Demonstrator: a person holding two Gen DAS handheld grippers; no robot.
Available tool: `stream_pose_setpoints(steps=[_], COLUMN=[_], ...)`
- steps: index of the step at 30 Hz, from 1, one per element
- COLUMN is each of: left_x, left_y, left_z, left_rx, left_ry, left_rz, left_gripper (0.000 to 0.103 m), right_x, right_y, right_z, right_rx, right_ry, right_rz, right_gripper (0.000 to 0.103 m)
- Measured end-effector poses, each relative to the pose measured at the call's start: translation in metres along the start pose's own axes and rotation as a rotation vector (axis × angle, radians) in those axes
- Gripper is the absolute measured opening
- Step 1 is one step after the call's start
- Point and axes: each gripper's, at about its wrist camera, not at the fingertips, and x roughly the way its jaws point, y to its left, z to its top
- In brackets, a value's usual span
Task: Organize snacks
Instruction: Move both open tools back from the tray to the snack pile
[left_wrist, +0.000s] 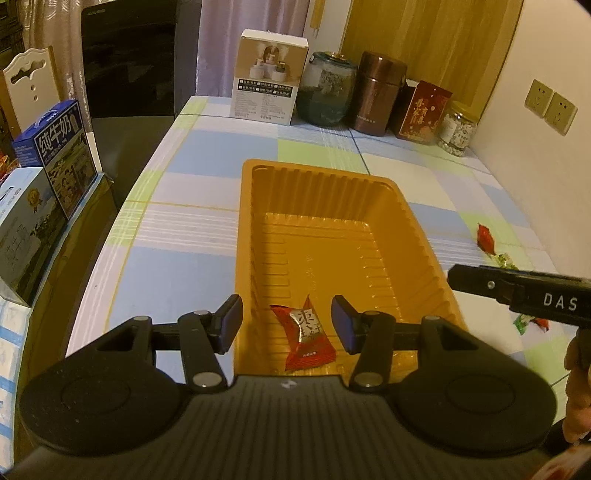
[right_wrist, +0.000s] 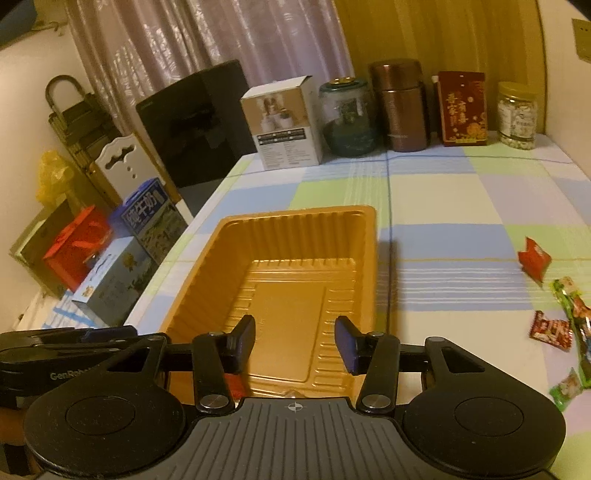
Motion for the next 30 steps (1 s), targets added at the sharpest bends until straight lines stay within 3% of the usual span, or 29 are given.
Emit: stream_pose_setpoints(steps=[15,30], left_x=[-0.058,-0.089], left_y=[-0.049,-0.104], left_z=[-0.015,-0.048], left_rx=[0.029,0.069], left_ry=[-0.058,-0.063], left_rz=[-0.05,-0.123], left_gripper=[0.069,0.08], right_x=[-0.096,-0.177], right_y=[-0.019,-0.042], right_z=[-0.024,-0.06], right_rx=[0.082,0.111], right_ry=[-0.083,-0.181], right_rz=[-0.1,-0.223], right_gripper=[0.048,0.051])
